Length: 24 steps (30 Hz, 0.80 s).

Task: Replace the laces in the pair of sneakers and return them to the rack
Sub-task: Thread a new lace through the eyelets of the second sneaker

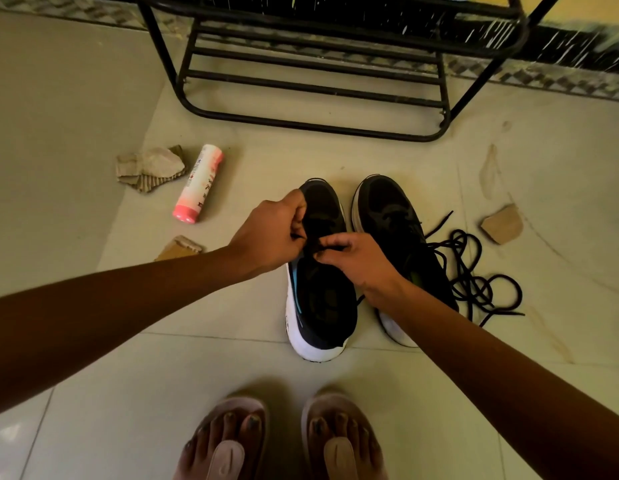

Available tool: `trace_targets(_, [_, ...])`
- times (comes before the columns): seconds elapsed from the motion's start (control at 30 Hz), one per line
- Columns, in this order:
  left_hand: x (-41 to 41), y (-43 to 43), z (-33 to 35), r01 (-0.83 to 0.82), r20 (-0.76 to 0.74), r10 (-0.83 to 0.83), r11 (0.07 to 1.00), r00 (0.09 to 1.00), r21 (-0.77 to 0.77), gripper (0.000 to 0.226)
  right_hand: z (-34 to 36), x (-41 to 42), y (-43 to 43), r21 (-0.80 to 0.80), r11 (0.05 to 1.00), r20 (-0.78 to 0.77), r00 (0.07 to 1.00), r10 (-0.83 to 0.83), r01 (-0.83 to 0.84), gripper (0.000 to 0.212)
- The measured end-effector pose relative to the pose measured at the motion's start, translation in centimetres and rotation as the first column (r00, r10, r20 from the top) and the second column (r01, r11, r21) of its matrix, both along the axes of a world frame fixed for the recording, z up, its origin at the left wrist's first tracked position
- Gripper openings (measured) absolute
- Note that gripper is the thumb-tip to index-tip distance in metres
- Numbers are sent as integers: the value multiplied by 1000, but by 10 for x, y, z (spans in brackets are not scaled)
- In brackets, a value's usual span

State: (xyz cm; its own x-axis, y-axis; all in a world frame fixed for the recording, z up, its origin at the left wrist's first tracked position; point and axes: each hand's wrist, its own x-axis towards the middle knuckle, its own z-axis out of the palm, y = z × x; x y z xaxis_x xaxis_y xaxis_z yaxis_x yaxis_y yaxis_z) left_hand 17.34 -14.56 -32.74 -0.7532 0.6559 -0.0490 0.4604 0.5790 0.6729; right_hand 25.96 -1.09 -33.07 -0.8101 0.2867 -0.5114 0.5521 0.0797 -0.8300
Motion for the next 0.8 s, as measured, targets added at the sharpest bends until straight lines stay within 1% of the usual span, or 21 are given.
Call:
trace_targets(0.1, [-1,2,6,128,-99,-136,988,986,-84,29,1,1,0,-9,1000,-21,1000,5,-5,27])
trace_targets(0.2, [-3,7,14,282,-183,-330,927,926,-246,27,-1,1,0,13,1000,-30,999,25,-24,26])
trace_targets(0.23, [-4,9,15,303,-191,-356,917,915,-260,27,-2,1,0,22,999,-36,999,32,-31,25])
trace_targets(0.3, [-4,11,13,283,-170,-316,939,933,-195,28,-2,2,0,38,998,-54,997,53,-51,21])
trace_targets(0.4, [-6,9,5,123,-26,-124,991,992,-43,32,-8,-1,1,55,998,-26,1000,6,-5,22])
trace_targets(0.43, [-7,7,2,68,15,-68,998,998,-7,34,-9,-2,1,86,996,-30,1000,0,3,24])
trace_targets(0.47, [-7,5,-1,28,39,-29,999,999,17,36,-13,-4,2,158,987,-62,998,22,-12,25])
trace_targets(0.53, [-3,0,-7,-4,39,3,999,999,34,36,-21,-5,5,376,918,-101,980,173,-123,22])
trace_targets(0.57, [0,-2,-9,-9,26,8,999,1000,39,34,-22,-5,8,455,872,-75,968,238,-179,22])
trace_targets(0.6, [2,-3,-11,-9,6,9,999,1000,37,33,-22,-5,11,493,843,-50,960,275,-216,22])
trace_targets(0.67, [7,-5,-13,-7,-37,8,1000,999,28,33,-21,-6,16,480,844,-33,956,291,-240,23])
trace_targets(0.73, [8,-5,-12,-8,-65,9,1000,998,16,31,-19,-6,18,446,864,-51,957,286,-234,23])
trace_targets(0.8, [9,-5,-8,-4,-84,5,1000,996,3,27,-18,-5,18,449,863,-78,952,295,-231,21])
